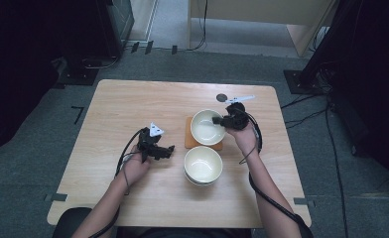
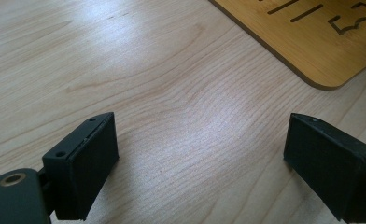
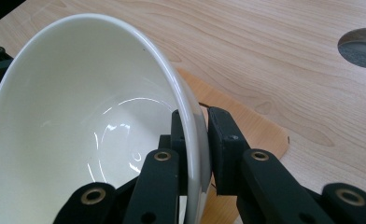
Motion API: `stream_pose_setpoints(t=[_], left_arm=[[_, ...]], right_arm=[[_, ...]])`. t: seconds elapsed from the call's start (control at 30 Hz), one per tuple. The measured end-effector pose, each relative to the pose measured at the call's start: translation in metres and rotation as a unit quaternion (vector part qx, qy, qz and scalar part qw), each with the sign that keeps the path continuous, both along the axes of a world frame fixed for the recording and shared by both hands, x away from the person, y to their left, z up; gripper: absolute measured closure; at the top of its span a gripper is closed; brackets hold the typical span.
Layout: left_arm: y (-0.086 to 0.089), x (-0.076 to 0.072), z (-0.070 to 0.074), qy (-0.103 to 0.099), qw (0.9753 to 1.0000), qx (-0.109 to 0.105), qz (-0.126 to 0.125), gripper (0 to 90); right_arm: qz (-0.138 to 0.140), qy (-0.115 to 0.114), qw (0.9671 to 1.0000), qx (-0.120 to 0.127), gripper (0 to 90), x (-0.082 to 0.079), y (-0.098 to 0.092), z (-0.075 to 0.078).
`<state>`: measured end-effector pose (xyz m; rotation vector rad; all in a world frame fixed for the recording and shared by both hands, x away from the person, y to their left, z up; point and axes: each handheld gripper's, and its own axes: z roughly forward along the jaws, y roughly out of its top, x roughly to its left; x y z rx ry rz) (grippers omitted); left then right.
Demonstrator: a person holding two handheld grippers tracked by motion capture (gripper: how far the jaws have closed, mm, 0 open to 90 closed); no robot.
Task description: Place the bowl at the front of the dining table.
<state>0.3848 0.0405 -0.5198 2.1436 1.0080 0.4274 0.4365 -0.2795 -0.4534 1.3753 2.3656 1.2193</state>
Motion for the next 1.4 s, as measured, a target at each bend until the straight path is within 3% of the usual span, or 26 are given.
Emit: stream_pose_setpoints(t=[1.4], left_arm=[[0.000,0.000,0.000,0.000,1.0000,0.000,0.000,9.6]], right_arm=[[-0.008,0.011,0.9997,-0.019,81.7,0.014,0.006,-0.018]])
